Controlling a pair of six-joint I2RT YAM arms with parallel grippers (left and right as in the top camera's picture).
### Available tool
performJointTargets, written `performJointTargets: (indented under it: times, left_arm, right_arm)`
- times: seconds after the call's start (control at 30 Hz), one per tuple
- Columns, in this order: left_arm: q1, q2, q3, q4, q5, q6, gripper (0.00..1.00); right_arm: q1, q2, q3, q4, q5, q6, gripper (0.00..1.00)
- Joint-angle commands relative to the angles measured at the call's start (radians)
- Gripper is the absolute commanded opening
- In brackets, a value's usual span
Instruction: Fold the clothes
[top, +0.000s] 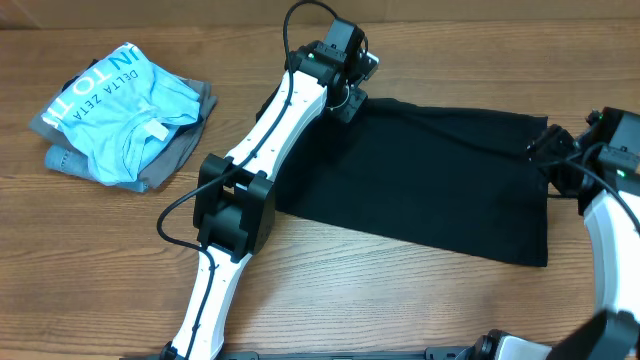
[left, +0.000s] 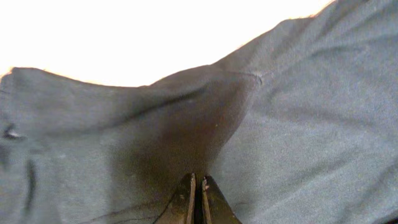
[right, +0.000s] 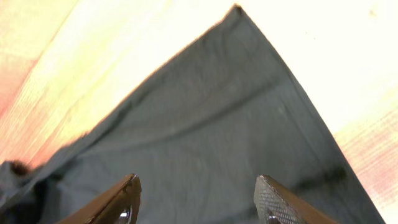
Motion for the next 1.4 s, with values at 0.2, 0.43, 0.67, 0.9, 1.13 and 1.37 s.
performJointTargets:
  times: [0.2,0.43,0.67,0.9,1.13,1.37]
  left_arm:
    - [0.004,-0.01,0.04,-0.034,-0.027,0.0,0.07]
    - [0.004,-0.01,0.04,-0.06,-0.028,0.0,0.08]
    - [0.004,-0.01,0.04,-0.06,-0.027,0.0,0.09]
    - [0.003,-0.01,0.04,-0.06,-0.026,0.0,0.1]
    - [0.003,-0.01,0.04,-0.064,-0.005,0.0,0.11]
    - [0.003,-0.01,0.04,-0.073,-0.005,0.0,0.11]
  right_arm:
    - [-0.005,0.277,0.046,0.301,0.098,-0.007,0.63]
    - [-0.021,0.467,0.182,0.349,0.124,-0.046,0.63]
    - [-0.022,0.576,0.283,0.347,0.121,-0.063,0.63]
    - [-0.021,0.653,0.285,0.351,0.121,-0.063,0.64]
    - [-0.021,0.679,0.285,0.4,0.094,-0.063,0.62]
    - [-0.021,0.706,0.285,0.426,0.095,-0.063,0.5]
